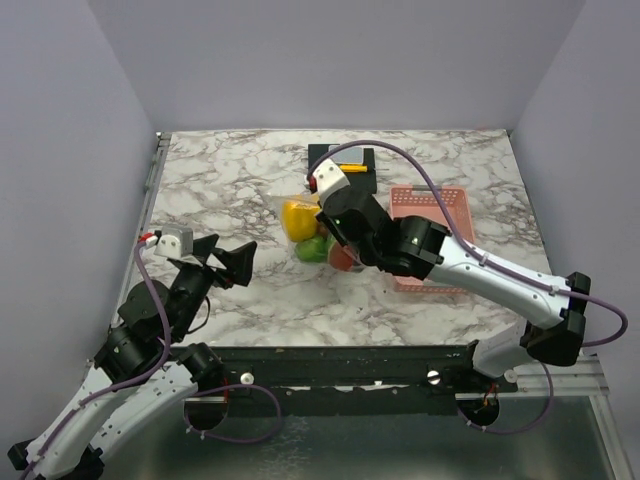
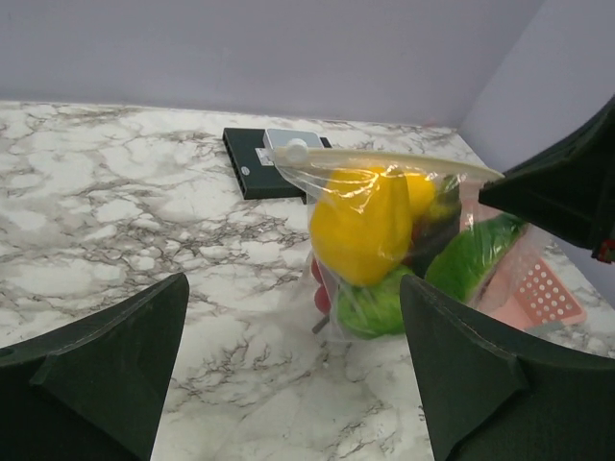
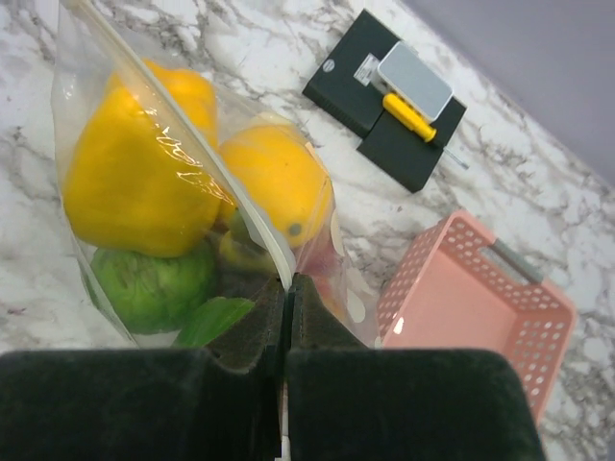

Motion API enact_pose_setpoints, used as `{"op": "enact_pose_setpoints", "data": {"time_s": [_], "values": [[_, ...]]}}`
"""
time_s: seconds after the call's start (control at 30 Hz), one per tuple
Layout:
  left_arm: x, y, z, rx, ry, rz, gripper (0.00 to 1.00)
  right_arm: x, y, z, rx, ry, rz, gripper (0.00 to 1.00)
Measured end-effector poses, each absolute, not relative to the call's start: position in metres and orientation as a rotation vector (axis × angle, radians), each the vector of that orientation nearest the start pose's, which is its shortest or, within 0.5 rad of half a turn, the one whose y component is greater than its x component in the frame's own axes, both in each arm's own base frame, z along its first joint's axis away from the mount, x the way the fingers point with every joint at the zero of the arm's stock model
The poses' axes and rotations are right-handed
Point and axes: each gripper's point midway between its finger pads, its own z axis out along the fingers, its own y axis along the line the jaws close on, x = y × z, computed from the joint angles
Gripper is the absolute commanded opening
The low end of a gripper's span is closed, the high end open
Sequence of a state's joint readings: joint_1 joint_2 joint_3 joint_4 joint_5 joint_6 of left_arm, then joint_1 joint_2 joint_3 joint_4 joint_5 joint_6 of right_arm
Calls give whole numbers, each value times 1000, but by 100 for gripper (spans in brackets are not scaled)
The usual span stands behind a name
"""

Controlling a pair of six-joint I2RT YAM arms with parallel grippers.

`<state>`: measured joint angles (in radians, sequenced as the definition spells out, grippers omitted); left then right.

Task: Place the food in the zip-top bag and seal the zipper
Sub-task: Place the zipper food storage bag at the center of the board.

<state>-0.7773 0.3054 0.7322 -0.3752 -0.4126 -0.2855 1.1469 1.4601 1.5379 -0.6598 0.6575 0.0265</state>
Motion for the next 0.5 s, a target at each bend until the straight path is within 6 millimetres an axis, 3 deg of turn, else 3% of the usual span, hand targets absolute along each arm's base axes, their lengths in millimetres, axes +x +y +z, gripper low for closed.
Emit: {"op": "enact_pose_setpoints", "data": {"time_s": [0.27, 0.5], "values": [[190, -99, 321, 30, 1543, -521, 92, 312, 312, 307, -827, 1774, -59, 1], [191, -97, 320, 24, 1547, -505, 92, 346, 316, 291, -909, 1688, -80, 1]]}}
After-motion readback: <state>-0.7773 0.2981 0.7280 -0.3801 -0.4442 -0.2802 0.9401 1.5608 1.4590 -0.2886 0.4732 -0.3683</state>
